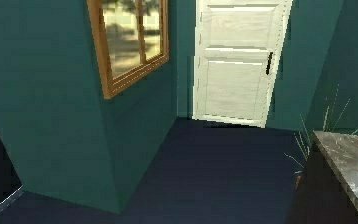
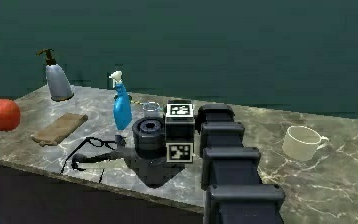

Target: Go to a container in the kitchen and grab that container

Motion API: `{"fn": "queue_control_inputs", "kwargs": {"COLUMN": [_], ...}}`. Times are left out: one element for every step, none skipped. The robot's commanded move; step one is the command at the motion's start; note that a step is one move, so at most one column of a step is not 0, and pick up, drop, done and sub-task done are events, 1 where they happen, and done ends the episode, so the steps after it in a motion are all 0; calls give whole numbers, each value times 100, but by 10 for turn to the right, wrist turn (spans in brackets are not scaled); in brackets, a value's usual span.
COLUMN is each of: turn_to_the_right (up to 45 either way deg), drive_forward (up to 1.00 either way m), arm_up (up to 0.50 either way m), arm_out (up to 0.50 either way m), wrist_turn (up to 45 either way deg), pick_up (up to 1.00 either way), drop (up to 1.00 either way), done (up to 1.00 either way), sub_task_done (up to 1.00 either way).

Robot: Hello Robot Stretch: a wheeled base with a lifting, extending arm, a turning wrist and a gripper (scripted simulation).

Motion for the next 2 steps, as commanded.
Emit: {"fn": "queue_control_inputs", "kwargs": {"turn_to_the_right": [0, 0], "drive_forward": [0, 0], "arm_up": [0, 0], "arm_out": [0, 0], "wrist_turn": [360, 0], "pick_up": [0, 100], "drop": [0, 0], "done": [0, 0], "sub_task_done": [0, 0]}}
